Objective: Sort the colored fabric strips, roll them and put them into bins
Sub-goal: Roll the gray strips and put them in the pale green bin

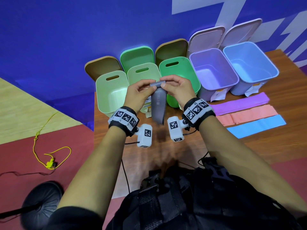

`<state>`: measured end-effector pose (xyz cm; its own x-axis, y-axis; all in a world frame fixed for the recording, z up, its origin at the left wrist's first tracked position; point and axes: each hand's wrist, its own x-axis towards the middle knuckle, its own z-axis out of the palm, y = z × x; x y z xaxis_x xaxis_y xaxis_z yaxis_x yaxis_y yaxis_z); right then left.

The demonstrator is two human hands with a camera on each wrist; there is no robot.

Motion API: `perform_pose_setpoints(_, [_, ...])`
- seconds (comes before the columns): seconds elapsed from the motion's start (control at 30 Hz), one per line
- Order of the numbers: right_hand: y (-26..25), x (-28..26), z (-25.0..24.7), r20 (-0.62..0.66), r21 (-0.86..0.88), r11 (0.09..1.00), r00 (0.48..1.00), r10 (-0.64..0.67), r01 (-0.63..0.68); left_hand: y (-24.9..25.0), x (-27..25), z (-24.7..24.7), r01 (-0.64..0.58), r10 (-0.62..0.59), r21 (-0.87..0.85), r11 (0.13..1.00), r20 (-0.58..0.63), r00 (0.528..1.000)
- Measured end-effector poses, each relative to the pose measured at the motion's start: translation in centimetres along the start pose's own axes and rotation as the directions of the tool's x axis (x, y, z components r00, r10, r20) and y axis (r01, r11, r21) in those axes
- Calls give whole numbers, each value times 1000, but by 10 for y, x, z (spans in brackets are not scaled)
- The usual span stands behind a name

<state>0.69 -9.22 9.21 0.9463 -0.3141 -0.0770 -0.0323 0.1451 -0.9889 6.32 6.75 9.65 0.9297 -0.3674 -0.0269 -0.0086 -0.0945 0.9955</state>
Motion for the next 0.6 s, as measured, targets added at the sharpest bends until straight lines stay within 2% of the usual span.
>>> perform_pose_setpoints(0.3, [1,-3,-2,36,-40,999,999,-18,19,-2,1,-3,55,-55,12,998,5,998])
perform_pose_setpoints(0.47, [-2,-3,-2,55,-26,1000,998,-12,14,-3,-3,-4,15,-13,69,997,-25,1000])
perform_pose_setpoints(0.6, [-7,-5,1,37,37,998,998,52,-53,2,-5,0,-10,10,27,1000,-16,1000])
